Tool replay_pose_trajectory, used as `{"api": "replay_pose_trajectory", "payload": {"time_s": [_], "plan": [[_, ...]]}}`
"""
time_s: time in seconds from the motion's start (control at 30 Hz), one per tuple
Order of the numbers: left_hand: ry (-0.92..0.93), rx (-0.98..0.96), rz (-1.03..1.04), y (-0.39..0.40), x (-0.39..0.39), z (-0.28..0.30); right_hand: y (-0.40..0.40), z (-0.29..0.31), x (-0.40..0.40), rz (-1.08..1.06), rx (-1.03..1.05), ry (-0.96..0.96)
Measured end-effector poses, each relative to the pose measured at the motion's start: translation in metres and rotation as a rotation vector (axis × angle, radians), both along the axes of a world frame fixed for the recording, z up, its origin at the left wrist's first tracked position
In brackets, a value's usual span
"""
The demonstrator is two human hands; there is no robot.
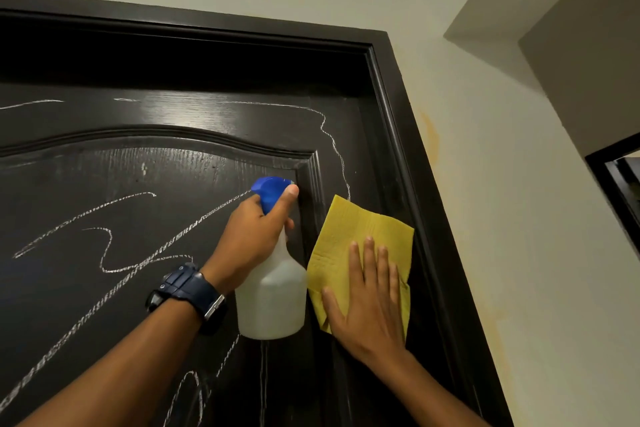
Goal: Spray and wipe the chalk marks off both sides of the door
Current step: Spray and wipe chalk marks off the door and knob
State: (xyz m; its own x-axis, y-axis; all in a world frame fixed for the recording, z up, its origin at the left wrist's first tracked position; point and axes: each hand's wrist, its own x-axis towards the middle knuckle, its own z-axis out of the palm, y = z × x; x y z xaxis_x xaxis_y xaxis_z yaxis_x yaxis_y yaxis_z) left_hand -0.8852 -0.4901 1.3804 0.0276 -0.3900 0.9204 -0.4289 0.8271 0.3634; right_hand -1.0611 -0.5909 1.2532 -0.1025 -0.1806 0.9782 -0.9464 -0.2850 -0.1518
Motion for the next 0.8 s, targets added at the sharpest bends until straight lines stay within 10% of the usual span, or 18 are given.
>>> {"api": "replay_pose_trajectory", "payload": {"time_s": [0.4,0.67,0.8], "plan": [[0.045,0.083,-0.026,-0.002,0.018,0.023,0.008,0.223,0.027,-0.026,-0.002,0.171],[0.041,0.102,-0.031,-0.003,0.034,0.017,0.009,0.051,0.032,-0.007,-0.008,0.217],[0.019,0.105,-0.015,0.0,0.037,0.019,0.01,0.087,0.03,-0.006,0.029,0.2]]}}
